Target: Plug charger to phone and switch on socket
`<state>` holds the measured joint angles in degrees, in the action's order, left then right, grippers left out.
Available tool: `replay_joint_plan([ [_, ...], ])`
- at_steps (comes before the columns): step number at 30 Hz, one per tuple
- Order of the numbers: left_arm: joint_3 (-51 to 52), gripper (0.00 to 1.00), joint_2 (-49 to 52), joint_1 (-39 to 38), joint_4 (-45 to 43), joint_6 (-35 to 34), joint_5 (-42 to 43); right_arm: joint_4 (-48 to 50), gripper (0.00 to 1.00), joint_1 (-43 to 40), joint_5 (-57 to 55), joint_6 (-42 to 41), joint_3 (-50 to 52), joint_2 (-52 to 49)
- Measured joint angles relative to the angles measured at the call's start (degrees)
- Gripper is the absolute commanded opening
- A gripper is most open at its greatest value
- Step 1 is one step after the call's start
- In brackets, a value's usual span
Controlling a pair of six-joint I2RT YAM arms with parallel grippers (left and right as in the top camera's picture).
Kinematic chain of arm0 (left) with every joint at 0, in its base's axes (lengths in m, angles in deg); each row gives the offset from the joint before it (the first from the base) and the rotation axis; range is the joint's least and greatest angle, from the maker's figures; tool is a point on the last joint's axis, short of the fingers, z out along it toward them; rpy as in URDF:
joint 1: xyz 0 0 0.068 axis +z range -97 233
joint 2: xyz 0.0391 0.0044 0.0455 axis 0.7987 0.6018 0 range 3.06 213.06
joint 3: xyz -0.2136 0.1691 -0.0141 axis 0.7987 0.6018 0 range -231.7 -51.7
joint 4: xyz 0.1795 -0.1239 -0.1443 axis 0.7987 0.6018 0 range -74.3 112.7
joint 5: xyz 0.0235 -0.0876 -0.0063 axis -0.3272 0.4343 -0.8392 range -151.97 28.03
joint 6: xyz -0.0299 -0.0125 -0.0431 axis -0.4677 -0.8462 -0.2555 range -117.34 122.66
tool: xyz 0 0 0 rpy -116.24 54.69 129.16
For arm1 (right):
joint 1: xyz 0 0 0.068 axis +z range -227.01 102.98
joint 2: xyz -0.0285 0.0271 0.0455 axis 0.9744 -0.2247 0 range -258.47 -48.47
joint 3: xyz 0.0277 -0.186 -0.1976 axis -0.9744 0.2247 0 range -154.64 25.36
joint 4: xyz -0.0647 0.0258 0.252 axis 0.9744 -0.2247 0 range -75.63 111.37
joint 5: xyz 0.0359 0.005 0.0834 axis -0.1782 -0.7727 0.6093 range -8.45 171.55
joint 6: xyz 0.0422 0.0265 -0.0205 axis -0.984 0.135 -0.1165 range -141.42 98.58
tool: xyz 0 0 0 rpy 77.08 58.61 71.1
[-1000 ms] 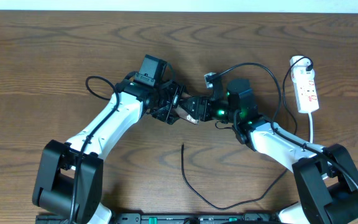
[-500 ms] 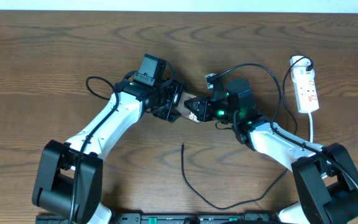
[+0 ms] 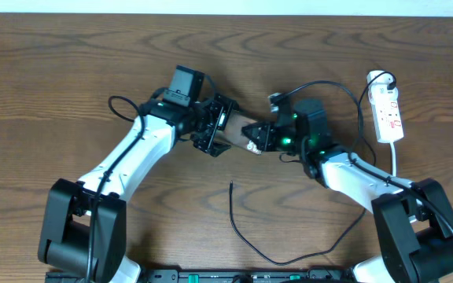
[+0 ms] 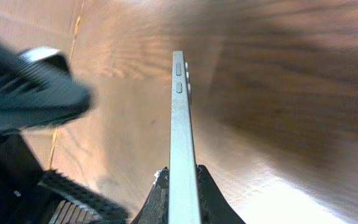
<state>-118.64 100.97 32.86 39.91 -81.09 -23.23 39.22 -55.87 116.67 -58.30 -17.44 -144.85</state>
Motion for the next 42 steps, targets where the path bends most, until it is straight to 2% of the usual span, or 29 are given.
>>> replay_joint_plan([
  [7, 0.0, 0.91, 0.0, 4.81, -6.08, 6.43, 12.81, 0.07, 0.01, -5.4, -0.02, -9.18, 0.0, 0.0],
  [11, 0.0, 0.91, 0.0, 6.91, -10.88, 7.8, 18.23, 0.13, 0.01, -7.65, -0.02, -20.26, 0.0, 0.0],
  [15, 0.0, 0.92, 0.0, 8.61, -11.74, 8.61, 20.41, 2.19, 0.01, -8.31, -0.15, -33.77, 0.0, 0.0],
  [20, 0.0, 0.92, 0.0, 9.79, -12.59, 8.76, 20.74, 7.48, 0.01, -8.28, -0.02, -47.47, 0.0, 0.0],
  [26, 0.0, 0.91, 0.0, 10.14, -17.53, 7.65, 19.3, 13.68, 0.01, -8.15, -0.02, -58.75, 0.0, 0.0],
  [35, 0.0, 0.91, 0.0, 10.19, -20.46, 6.67, 14.23, 21.09, 0.01, -4.85, 0.04, -68.26, 0.0, 0.0],
  [42, 0.0, 0.91, 0.0, 10.19, -20.5, 5.68, 10.82, 25.29, 0.01, -1.75, 0.02, -71.67, 0.0, 0.0],
])
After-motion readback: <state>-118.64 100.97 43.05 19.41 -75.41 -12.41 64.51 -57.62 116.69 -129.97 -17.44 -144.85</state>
